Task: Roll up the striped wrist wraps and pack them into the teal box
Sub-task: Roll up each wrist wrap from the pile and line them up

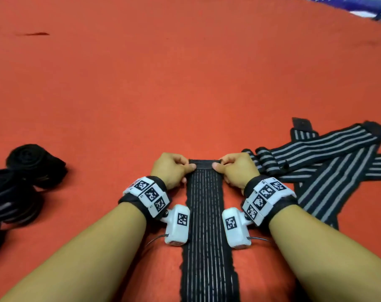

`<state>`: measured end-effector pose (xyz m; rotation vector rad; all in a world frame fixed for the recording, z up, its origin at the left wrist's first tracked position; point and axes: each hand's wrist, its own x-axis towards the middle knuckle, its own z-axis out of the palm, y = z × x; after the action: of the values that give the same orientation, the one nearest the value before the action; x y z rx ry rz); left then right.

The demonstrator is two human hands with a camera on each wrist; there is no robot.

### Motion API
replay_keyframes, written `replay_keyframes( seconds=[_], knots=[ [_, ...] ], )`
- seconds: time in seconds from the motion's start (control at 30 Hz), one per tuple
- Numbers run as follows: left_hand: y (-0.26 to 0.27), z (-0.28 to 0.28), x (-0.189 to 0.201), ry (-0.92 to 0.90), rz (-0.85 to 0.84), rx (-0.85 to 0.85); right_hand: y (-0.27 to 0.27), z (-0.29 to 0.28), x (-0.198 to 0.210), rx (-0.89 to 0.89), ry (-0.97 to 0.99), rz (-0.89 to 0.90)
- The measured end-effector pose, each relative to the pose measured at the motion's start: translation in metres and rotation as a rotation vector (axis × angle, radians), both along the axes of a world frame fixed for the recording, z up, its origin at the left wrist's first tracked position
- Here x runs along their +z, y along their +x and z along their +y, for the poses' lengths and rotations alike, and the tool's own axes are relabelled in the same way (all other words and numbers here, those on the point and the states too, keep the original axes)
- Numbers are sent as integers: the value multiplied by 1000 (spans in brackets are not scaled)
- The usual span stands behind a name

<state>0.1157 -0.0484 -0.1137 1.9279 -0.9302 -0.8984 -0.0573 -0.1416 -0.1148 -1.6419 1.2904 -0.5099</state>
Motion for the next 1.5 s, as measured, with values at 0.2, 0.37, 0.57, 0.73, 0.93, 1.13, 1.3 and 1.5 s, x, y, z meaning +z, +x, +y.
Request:
replay_keyframes(
  seconds=[0.2, 0.37, 0.57, 0.73, 0.93, 1.13, 1.3, 1.5],
  knots=[
    [3, -6, 0, 48, -42, 31, 2, -6, -5, -87, -2, 84],
    [1, -4, 3, 73, -48, 31, 4, -5, 4, -85, -14, 166],
    [-9, 12, 18, 79, 35, 26, -8, 20, 29, 70, 98, 87],
    [-28, 64, 35, 180, -26, -6, -41, 66, 40, 198, 105, 103],
    [-63, 140, 46, 331, -49, -150, -87, 131, 44, 253, 107, 222],
    [-90, 177, 54, 384, -82, -234, -99, 174, 48, 227, 77, 248],
    [-100, 199, 48, 294, 7, -209, -113, 191, 45, 207, 72, 241],
    [-106, 216, 42, 190, 40, -163, -126, 208, 33, 146, 73, 110]
  ],
)
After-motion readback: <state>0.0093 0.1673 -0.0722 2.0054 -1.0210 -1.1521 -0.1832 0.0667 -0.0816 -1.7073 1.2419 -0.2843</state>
